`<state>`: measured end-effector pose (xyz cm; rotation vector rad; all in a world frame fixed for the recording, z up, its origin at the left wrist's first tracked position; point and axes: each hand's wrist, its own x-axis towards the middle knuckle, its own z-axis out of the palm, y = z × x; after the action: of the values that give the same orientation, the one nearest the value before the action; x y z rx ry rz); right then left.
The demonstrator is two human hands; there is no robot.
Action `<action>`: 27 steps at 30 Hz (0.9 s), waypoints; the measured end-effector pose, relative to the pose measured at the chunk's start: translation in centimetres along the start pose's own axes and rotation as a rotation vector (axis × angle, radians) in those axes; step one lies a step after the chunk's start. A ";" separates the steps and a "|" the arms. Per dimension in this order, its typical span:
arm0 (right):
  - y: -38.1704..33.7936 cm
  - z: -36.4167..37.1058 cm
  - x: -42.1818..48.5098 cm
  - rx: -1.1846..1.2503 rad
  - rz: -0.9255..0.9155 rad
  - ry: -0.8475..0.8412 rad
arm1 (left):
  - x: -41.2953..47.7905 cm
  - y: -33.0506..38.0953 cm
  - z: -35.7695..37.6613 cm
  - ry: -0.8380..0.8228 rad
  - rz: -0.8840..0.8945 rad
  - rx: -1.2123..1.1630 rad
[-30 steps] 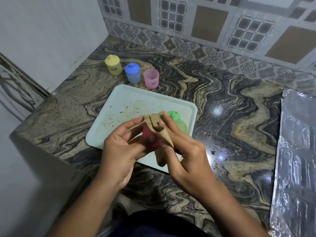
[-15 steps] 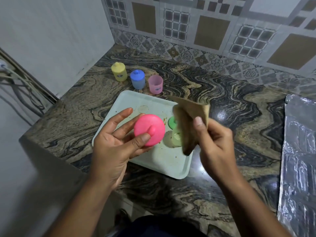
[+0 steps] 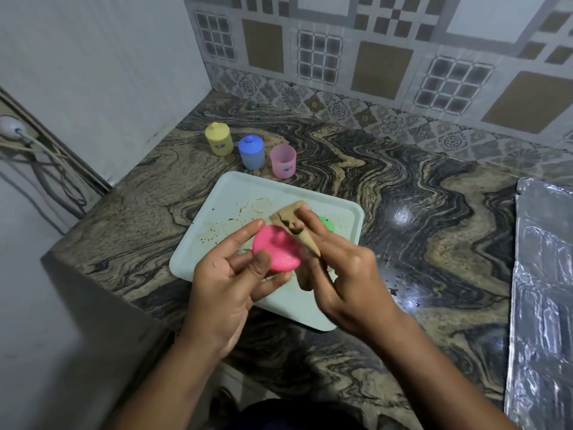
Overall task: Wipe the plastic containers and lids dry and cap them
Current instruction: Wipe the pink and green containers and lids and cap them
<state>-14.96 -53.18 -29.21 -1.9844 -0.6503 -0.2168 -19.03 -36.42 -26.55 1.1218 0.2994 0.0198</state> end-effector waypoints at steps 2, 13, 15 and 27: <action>0.8 -0.9 0.4 0.031 0.175 0.024 | 0.2 0.4 -0.4 0.023 -0.006 0.016; -3.0 0.1 -0.1 0.132 0.040 -0.042 | 0.1 0.5 0.2 0.074 0.015 0.061; -2.8 1.0 -0.4 0.065 -0.039 -0.041 | 0.0 0.5 0.2 0.072 0.010 0.042; 0.7 -0.9 1.3 -0.095 0.061 0.043 | 0.6 1.1 -1.5 0.017 -0.036 -0.041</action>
<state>-13.38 -53.73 -28.75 -2.0816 -0.5597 -0.2562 -18.71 -34.53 -26.31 1.0757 0.3328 0.0039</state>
